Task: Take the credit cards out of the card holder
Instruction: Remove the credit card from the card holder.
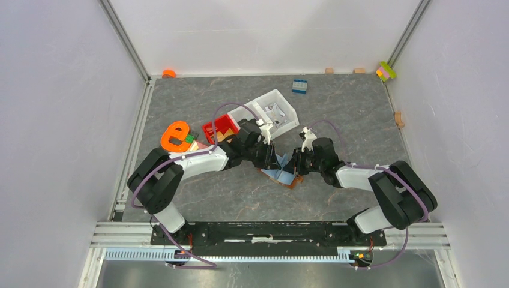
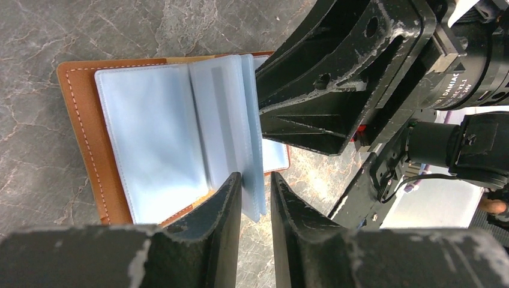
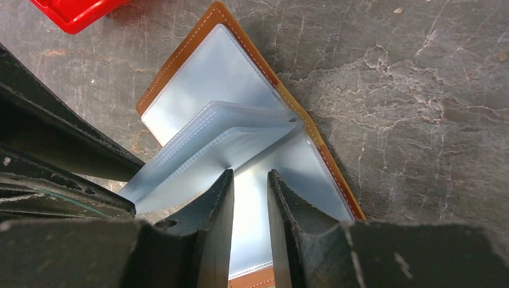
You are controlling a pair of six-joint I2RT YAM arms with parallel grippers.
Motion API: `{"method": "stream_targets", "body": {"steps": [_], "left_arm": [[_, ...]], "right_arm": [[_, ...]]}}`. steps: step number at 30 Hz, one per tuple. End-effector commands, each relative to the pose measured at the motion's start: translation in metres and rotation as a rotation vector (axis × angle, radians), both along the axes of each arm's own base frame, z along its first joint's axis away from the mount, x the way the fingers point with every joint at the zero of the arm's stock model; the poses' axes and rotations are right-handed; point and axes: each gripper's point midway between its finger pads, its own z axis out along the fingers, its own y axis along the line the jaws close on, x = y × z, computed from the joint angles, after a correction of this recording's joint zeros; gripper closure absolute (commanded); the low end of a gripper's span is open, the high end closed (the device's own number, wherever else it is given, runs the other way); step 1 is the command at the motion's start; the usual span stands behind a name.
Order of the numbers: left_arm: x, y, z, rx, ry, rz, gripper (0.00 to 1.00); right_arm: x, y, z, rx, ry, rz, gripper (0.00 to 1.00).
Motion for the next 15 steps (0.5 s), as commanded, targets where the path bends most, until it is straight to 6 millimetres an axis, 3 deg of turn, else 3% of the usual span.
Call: {"method": "stream_targets", "body": {"steps": [1, 15], "left_arm": [[0.0038, -0.0101, 0.0191, -0.06, -0.061, -0.037, 0.7], [0.0043, -0.0083, 0.0226, -0.07, -0.08, -0.032, 0.67]], "right_arm": [[0.0104, 0.0068, 0.0114, 0.018, -0.037, 0.007, 0.69], [0.0124, 0.0021, 0.0116, -0.002, -0.045, -0.014, 0.69]]}}
